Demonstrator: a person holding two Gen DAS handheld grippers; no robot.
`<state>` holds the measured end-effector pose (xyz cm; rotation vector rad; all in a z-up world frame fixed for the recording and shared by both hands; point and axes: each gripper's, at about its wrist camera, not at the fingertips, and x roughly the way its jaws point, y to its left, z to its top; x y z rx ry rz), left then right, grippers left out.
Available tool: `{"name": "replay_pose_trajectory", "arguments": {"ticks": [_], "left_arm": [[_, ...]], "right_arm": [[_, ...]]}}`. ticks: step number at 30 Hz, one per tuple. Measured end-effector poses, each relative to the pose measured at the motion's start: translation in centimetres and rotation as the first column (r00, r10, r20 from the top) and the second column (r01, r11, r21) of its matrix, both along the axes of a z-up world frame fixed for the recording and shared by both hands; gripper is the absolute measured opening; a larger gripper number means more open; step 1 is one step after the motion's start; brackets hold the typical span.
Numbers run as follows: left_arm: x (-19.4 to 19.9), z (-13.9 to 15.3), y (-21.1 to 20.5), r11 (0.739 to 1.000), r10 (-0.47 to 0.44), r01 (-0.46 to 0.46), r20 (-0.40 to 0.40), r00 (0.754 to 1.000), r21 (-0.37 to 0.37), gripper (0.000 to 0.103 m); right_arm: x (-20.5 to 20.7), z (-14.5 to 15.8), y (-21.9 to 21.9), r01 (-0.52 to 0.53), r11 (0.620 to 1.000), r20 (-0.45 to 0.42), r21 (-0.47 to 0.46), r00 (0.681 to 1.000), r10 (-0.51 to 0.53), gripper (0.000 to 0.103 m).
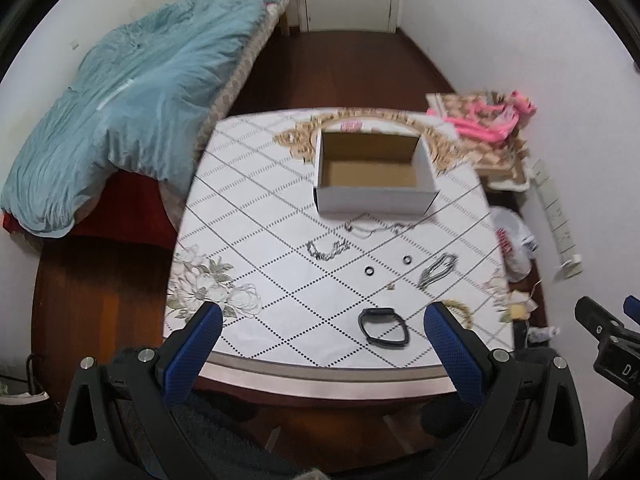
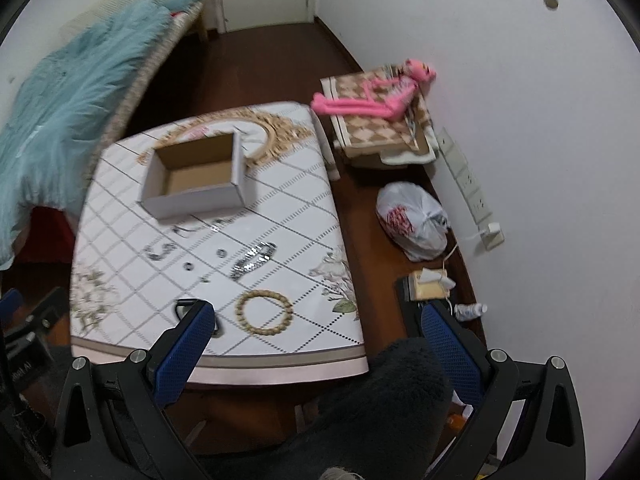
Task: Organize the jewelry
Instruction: 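Grasp the black watch band with the left tool while the right tool grasps the wooden bead bracelet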
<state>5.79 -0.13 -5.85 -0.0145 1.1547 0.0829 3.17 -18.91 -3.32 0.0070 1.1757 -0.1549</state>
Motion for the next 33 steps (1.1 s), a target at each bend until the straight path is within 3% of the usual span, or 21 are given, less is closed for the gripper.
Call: {"name": "replay_pose_trajectory", "arguments": {"ticks": [4,8,15,18,21,24,27,33], "left_arm": [[1.6,-4.6,-0.5,0.999,-0.019,0.022,-0.078,0.997,0.037,0.103],[2.8,-9.4,-1.3,0.999,-0.034,0.040,-0.189,0.981,0.028,0.102],[3.6,-15.7,-1.5,0.997,-0.027,0.003,-0.319,0.947,-0.076,0.101],[3.6,-16.9,-1.5,0.995,-0.031,-0.004,-0.348,0.937,-0.100,0.081],[3.4,-17.8,-1.7,0.994,-0.040,-0.001,-0.367,0.929,-0.111,0.069],[3.0,-18.2,-2.0,0.994,-0.055,0.016,-0.362,0.931,-0.112,0.062],[2.5,-18.6,-2.3,0.993,-0.074,0.034,-0.363,0.929,-0.116,0.038],[1.4,-17.9,-2.2,0.993,-0.103,0.078,-0.312,0.945,-0.090,0.010]], "right_arm": [[1.9,-5.7,-1.3,0.023,1.000,-0.088,0.011,0.996,-0.022,0.103],[3.1,-11.5,-2.0,0.049,0.998,-0.178,0.032,0.983,-0.043,0.103],[4.1,-18.2,-2.1,0.062,0.995,-0.262,0.073,0.964,-0.041,0.095],[4.2,-20.0,-1.9,0.058,0.995,-0.283,0.081,0.958,-0.033,0.089],[4.4,-21.3,-1.5,0.055,0.993,-0.300,0.100,0.954,-0.023,0.083],[4.6,-22.1,-1.3,0.048,0.992,-0.302,0.115,0.953,-0.011,0.078],[4.6,-22.7,-1.1,0.044,0.991,-0.312,0.128,0.950,-0.001,0.072],[4.8,-22.5,-0.5,0.013,0.994,-0.285,0.112,0.958,0.019,0.062]]}}
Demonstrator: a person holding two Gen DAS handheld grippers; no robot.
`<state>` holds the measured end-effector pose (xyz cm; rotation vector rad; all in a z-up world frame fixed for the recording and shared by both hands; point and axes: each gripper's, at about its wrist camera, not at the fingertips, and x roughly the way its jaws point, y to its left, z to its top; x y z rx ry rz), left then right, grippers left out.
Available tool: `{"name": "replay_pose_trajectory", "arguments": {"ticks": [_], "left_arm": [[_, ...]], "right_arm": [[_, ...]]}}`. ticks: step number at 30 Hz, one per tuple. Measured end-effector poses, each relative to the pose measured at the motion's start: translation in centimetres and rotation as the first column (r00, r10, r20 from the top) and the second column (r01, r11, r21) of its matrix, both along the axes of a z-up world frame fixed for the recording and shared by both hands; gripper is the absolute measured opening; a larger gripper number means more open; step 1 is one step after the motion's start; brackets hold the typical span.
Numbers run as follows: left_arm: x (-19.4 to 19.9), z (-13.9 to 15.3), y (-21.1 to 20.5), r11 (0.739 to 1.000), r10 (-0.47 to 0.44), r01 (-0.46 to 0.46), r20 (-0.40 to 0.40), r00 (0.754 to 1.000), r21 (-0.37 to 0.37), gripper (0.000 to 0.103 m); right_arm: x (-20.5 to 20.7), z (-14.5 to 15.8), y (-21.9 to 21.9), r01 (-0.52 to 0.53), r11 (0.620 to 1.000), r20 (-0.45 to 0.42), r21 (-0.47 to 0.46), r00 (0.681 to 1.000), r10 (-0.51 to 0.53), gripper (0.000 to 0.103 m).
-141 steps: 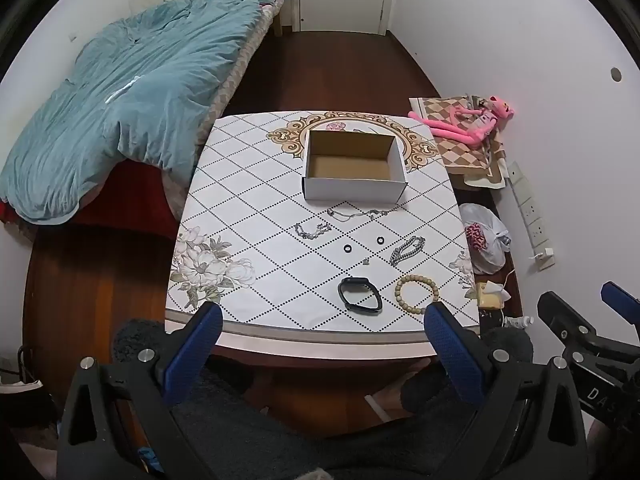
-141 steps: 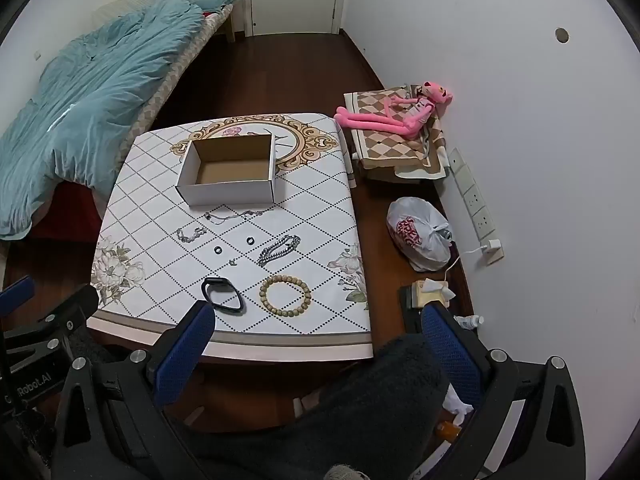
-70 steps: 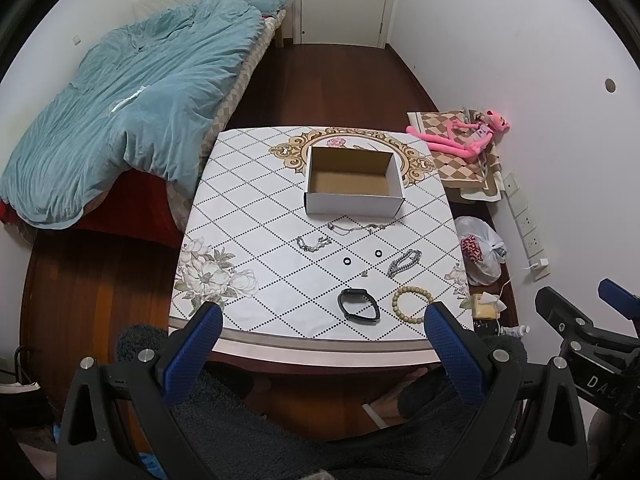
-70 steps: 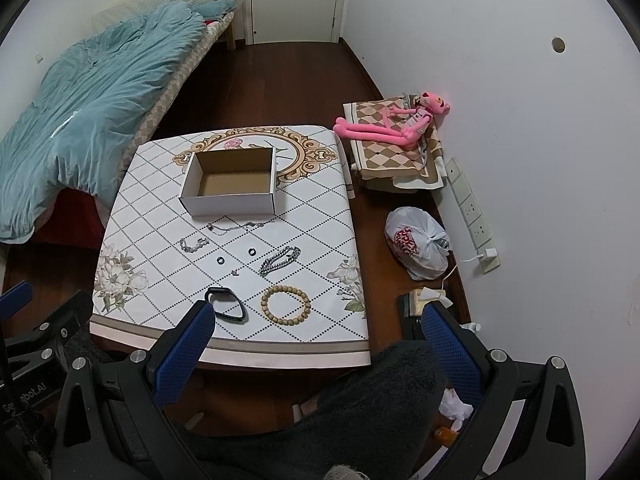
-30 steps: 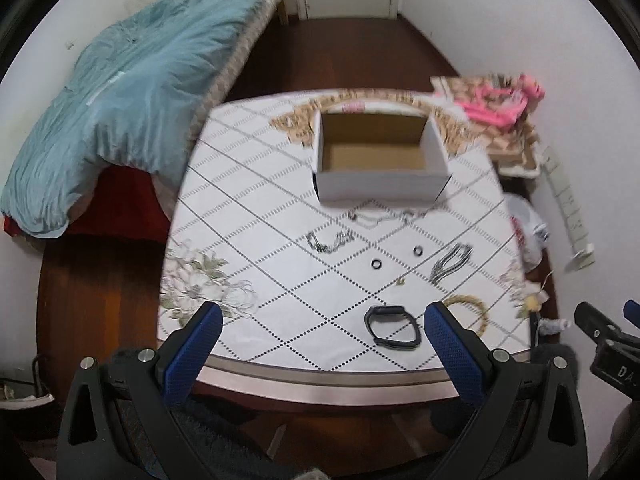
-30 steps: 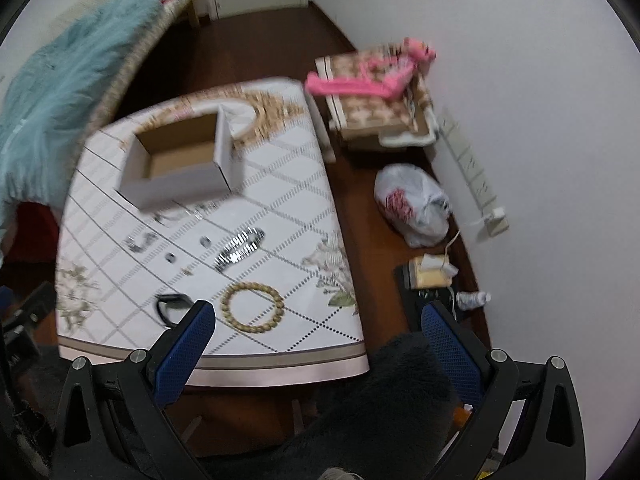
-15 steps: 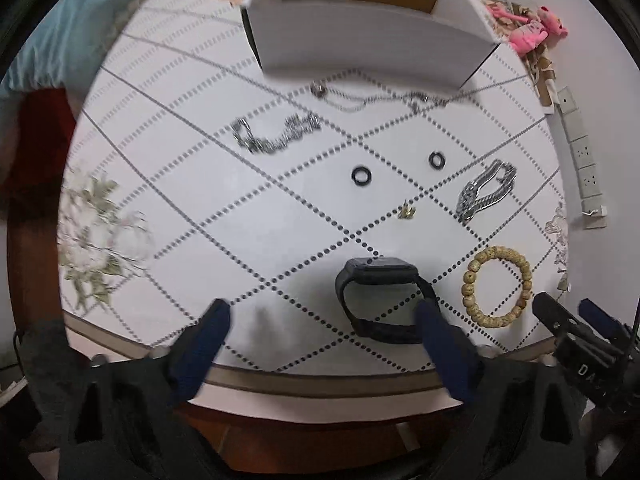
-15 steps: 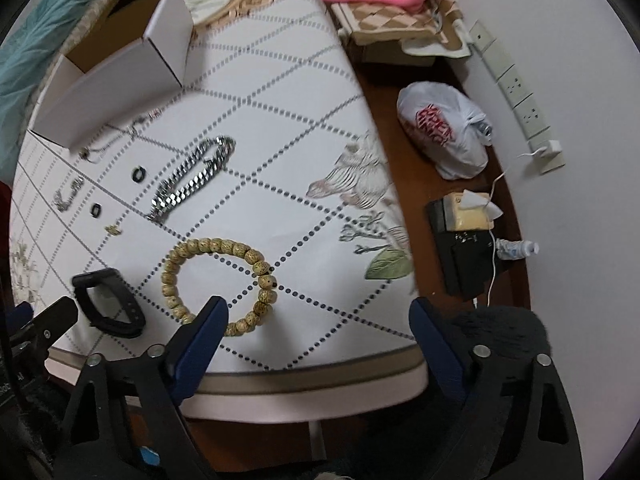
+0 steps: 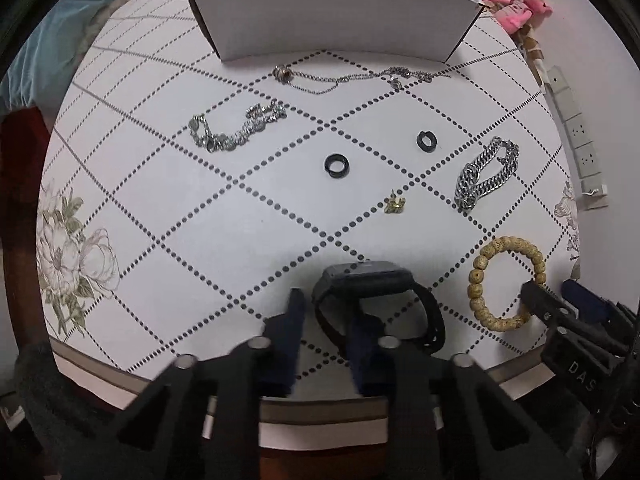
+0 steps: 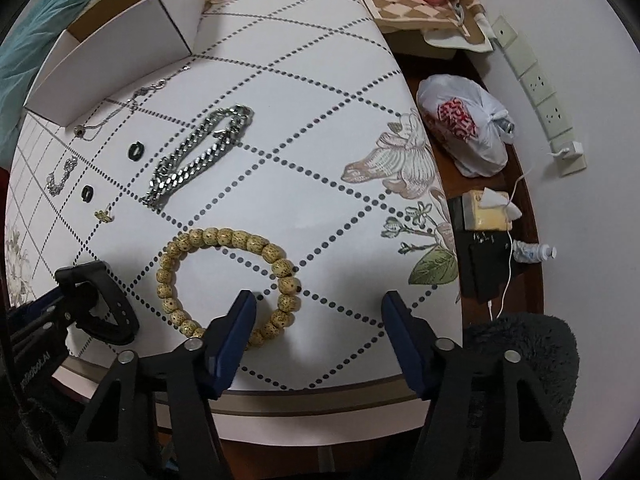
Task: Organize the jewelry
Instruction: 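Grasp the black watch band with the left tool while the right tool grasps the wooden bead bracelet, then carry the watch band into the box with the left tool while the right drops the bracelet in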
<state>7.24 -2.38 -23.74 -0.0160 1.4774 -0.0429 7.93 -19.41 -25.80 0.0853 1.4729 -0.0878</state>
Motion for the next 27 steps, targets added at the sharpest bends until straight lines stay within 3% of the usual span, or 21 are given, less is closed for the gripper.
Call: {"name": "replay_pose_trajectory", "arguments": {"ticks": [2,6,7,13,27], "left_arm": [[0.0,0.2,0.2,1.000,-0.003,0.003,0.016,1.000,0.002,0.005],[-0.7,0.5,1.1,1.000,-0.002,0.002,0.040,0.999,0.007,0.004],[-1.0,0.6,1.5,1.000,0.002,-0.002,0.043,0.999,0.000,0.003],[-1.5,2.9,3.4,1.000,0.006,-0.006,0.087,0.996,0.002,0.002],[0.8,11.5,6.8,1.000,0.009,-0.003,0.268,0.963,-0.023,0.002]], "right_arm": [[-0.1,0.3,0.4,-0.012,1.000,0.019,-0.004,1.000,0.012,0.054],[-0.2,0.6,1.1,-0.029,0.999,0.053,-0.020,0.998,0.030,0.014],[-0.2,0.6,1.2,-0.029,0.999,0.056,-0.025,0.998,0.031,0.010],[-0.3,1.2,1.6,-0.019,0.999,0.070,0.027,0.997,0.017,0.009],[1.6,9.8,4.0,-0.118,0.984,0.253,0.133,0.964,0.082,0.009]]}}
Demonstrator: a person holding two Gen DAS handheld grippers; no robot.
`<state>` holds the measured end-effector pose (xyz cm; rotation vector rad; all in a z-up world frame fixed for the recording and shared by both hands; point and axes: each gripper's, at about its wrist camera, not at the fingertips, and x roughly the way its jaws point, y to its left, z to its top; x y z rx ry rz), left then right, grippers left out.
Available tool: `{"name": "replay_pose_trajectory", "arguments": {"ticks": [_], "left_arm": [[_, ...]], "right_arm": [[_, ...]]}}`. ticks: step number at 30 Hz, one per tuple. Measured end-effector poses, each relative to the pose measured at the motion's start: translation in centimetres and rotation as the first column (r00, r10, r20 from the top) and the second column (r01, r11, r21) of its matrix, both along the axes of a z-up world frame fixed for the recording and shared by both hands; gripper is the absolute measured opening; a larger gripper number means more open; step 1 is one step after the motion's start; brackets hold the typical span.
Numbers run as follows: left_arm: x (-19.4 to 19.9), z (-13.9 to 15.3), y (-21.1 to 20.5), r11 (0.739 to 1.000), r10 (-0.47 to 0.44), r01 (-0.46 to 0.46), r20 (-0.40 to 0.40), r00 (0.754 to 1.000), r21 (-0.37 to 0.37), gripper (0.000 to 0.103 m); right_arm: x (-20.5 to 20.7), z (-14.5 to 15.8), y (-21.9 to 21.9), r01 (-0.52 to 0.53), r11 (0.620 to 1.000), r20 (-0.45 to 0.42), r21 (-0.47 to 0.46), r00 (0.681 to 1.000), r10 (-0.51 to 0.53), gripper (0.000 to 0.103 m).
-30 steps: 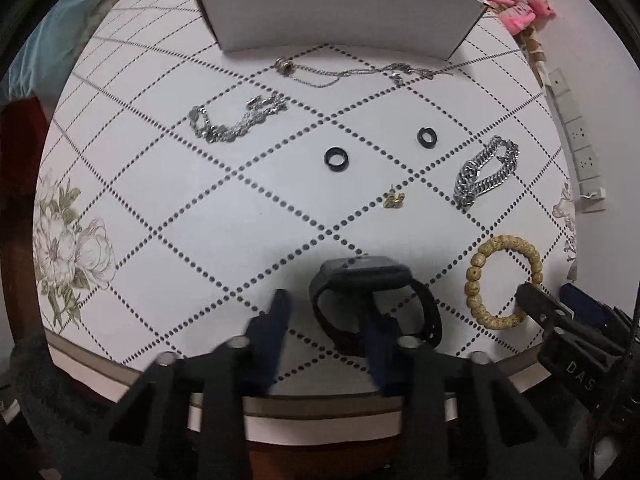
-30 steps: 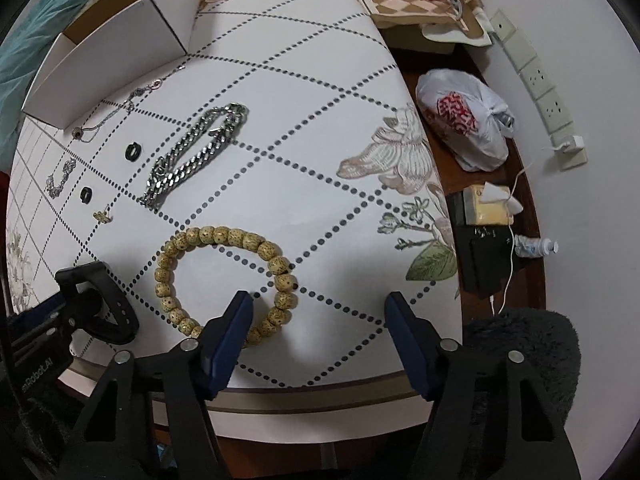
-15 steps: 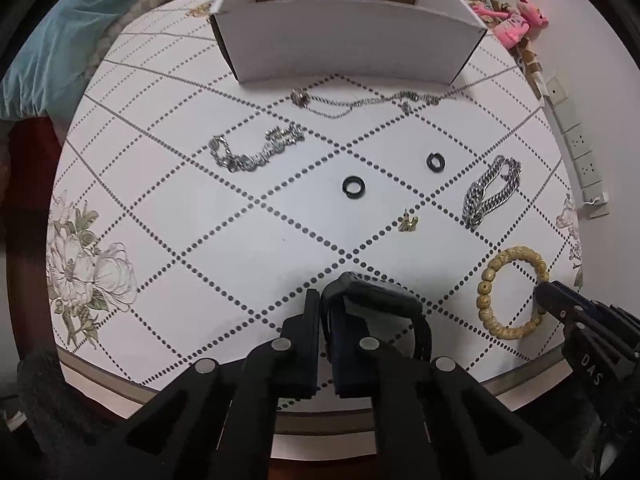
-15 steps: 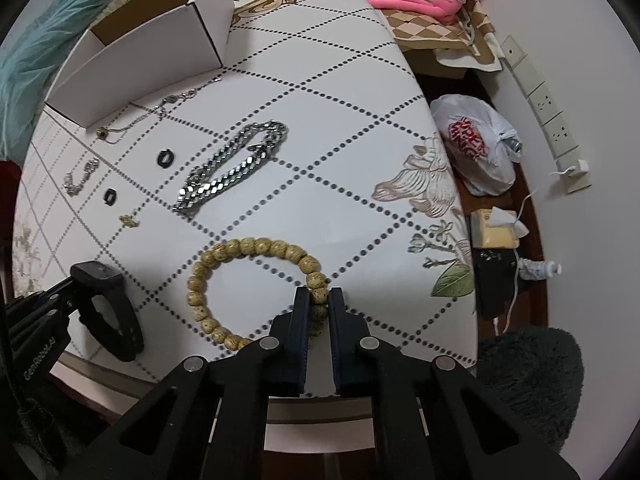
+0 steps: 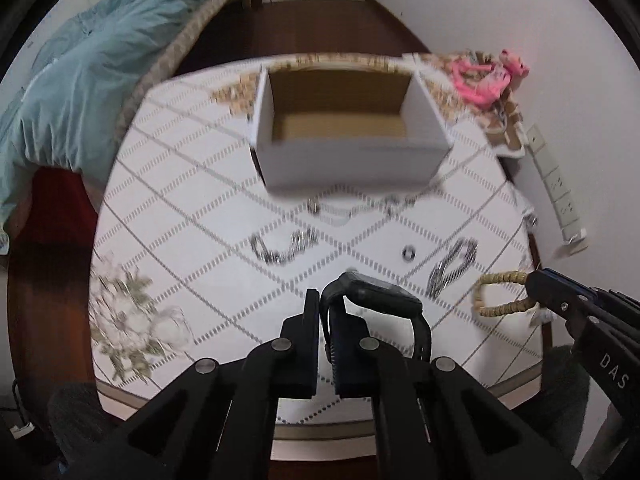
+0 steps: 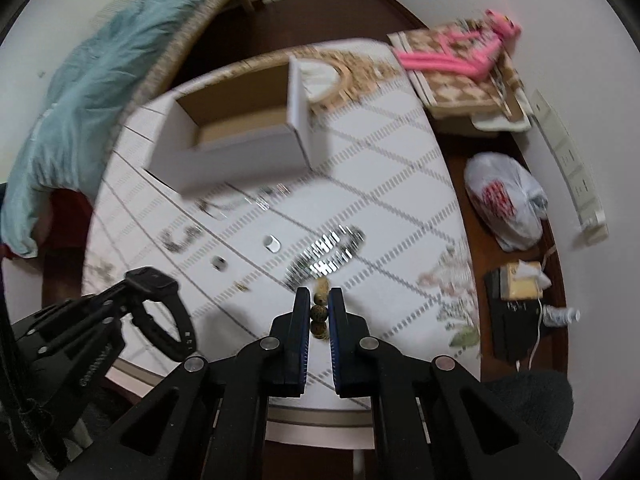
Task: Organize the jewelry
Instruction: 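Carry the watch band into the box with the left tool while the right drops the bracelet in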
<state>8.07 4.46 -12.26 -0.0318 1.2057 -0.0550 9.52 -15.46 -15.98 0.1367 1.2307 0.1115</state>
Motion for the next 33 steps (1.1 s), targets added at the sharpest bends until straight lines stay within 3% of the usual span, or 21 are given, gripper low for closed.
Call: {"name": "replay_pose_trajectory", "arguments": {"ticks": [3,5,10,14,23,33], "left_arm": [[2.5,1.6,-0.4,1.000,0.004,-0.004,0.035,0.999,-0.017,0.002],[5.1,1.2,-2.2,1.000,0.010,-0.009,0.052,0.999,-0.030,0.002],[9.2,3.0,-1.1,0.999,0.017,-0.013,0.095,0.995,-0.049,0.002],[12.8,2.9,0.0,0.997,0.016,-0.010,0.080,0.997,-0.074,0.002],[18.9,-0.7,1.4,0.993,0.007,-0.010,-0.028,1.000,-0.115,0.002],[22.3,-2.4,1.9,0.993,0.011,-0.024,-0.107,0.994,-0.116,0.010]], "right_arm": [[1.3,2.6,0.9,-0.032,0.999,0.054,0.018,0.998,0.031,0.009],[2.5,4.1,1.1,-0.051,0.998,0.081,0.035,0.996,0.048,0.009],[6.4,7.1,1.9,-0.088,0.993,0.146,0.074,0.986,0.077,0.009],[10.3,7.8,2.7,-0.103,0.992,0.167,0.077,0.982,0.089,0.009],[18.2,5.2,5.1,-0.142,0.985,0.084,0.098,0.987,0.134,0.009],[21.7,2.1,5.9,-0.156,0.982,0.010,0.104,0.988,0.156,0.009]]}}
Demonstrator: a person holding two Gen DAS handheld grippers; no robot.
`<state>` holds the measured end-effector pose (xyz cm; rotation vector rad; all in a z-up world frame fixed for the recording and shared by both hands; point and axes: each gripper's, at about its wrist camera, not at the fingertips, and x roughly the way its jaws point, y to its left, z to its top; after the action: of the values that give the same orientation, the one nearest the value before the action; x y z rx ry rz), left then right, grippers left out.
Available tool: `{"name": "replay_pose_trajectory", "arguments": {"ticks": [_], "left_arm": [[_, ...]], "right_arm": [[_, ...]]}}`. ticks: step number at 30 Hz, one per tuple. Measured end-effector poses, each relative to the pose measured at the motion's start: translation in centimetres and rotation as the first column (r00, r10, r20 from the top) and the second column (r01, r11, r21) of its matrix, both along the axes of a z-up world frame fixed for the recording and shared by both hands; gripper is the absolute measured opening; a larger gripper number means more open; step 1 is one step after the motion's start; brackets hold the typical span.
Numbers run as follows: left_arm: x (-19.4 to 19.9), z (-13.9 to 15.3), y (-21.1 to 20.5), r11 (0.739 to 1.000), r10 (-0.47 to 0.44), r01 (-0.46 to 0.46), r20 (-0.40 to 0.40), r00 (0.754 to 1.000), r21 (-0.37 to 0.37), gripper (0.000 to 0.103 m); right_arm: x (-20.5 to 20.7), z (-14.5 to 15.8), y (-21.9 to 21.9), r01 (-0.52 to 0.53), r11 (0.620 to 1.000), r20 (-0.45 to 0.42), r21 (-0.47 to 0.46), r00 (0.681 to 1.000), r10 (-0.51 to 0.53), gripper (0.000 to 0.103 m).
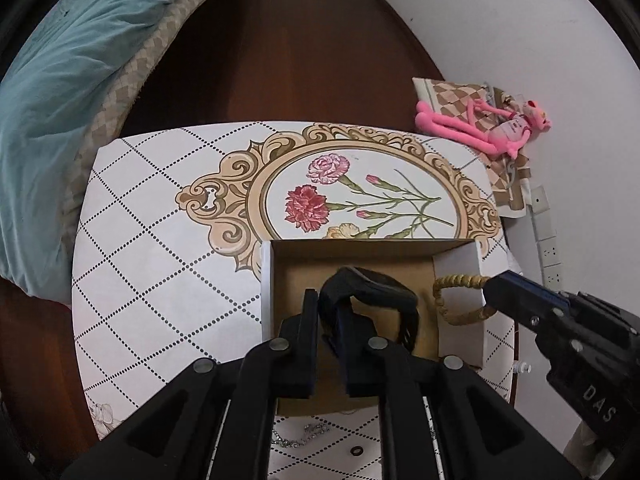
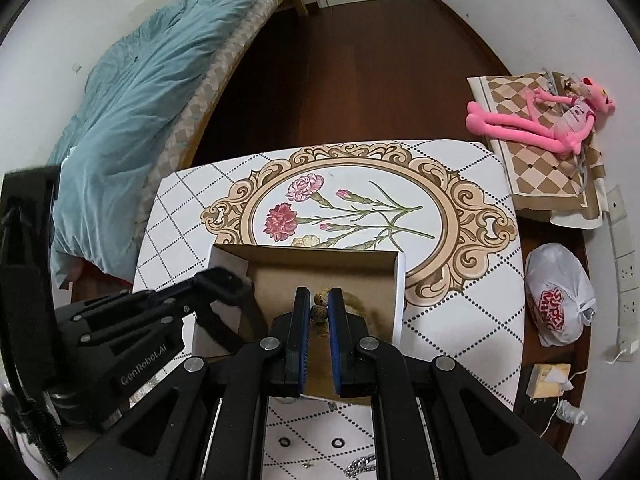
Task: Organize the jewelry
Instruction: 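Carry the watch band into the box with the left tool while the right drops the bracelet in, then withdraw both tools from the box toward the remaining jewelry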
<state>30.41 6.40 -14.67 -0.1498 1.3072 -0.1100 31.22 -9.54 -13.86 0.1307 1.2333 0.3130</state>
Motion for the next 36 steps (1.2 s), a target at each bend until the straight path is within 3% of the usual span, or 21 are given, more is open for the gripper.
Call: {"name": "replay_pose_trajectory", "arguments": {"ticks": [1,3,4,5,9,11,14,15,17,18,21,23,26,36], "left_arm": [[0.2,-0.1,0.0,1.000,-0.004,0.004,-0.005,1.000,0.003,0.016],[0.4,0.0,0.0,1.000,0.000,0.000,-0.003,1.000,0.027,0.050],[0.4,0.1,0.2,0.999,0.005,-0.005,0.006,1.000,0.041,0.081],[0.4,0.2,0.4,0.999,0.015,-0.016,0.015,1.000,0.051,0.092],[0.0,0.2,1.5,0.994,0.045,-0.046,0.014,0.999,0.094,0.092],[-0.3,0.1,2.0,0.990,0.065,-0.067,0.019,0.998,0.124,0.099],[-1.4,0.4,2.7,0.982,0.094,-0.102,0.059,0.994,0.159,0.101],[-1.7,0.5,2.9,0.979,0.099,-0.111,0.077,0.992,0.173,0.101],[-2.6,0.7,3.0,0.969,0.111,-0.134,0.116,0.987,0.206,0.102],[-3.0,0.8,3.0,0.965,0.115,-0.142,0.131,0.985,0.221,0.102],[-4.3,1.1,2.7,0.953,0.110,-0.153,0.172,0.979,0.260,0.103],[-5.1,1.2,2.4,0.951,0.106,-0.154,0.185,0.977,0.268,0.103],[-6.0,1.3,2.0,0.951,0.104,-0.155,0.197,0.975,0.266,0.103],[-9.4,4.0,1.7,0.952,0.110,-0.175,0.250,0.962,0.253,0.103]], "right_arm": [[0.2,-0.2,0.0,-0.003,1.000,-0.010,0.010,1.000,0.003,0.009],[0.6,-0.4,0.0,-0.014,1.000,-0.025,0.019,1.000,0.014,0.010],[0.8,-0.7,0.0,-0.017,1.000,-0.044,0.023,0.999,0.018,0.010],[1.0,-0.9,-0.1,-0.011,1.000,-0.058,0.023,0.998,0.012,0.010],[1.1,-1.5,-0.8,0.010,1.000,-0.086,-0.021,0.996,-0.012,0.016],[0.9,-1.5,-1.4,0.023,0.999,-0.079,-0.040,0.997,-0.026,0.031],[0.4,-1.5,-2.1,0.038,0.998,-0.073,-0.050,0.996,-0.042,0.059],[0.1,-1.5,-2.2,0.044,0.996,-0.058,-0.073,0.997,-0.048,0.064],[-0.5,-1.5,-2.0,0.047,0.991,-0.032,-0.124,0.998,-0.052,0.084],[-0.8,-1.6,-1.9,0.049,0.988,-0.023,-0.149,0.998,-0.052,0.088],[-2.1,-2.1,-1.5,0.047,0.975,0.000,-0.217,0.999,-0.049,0.091],[-2.9,-2.7,-1.3,0.053,0.967,0.010,-0.250,0.999,-0.052,0.099],[-3.9,-3.3,-1.3,0.072,0.957,0.024,-0.281,0.997,-0.068,0.099],[-7.1,-1.9,-1.4,0.111,0.959,0.060,-0.261,0.993,-0.099,0.099]]}}
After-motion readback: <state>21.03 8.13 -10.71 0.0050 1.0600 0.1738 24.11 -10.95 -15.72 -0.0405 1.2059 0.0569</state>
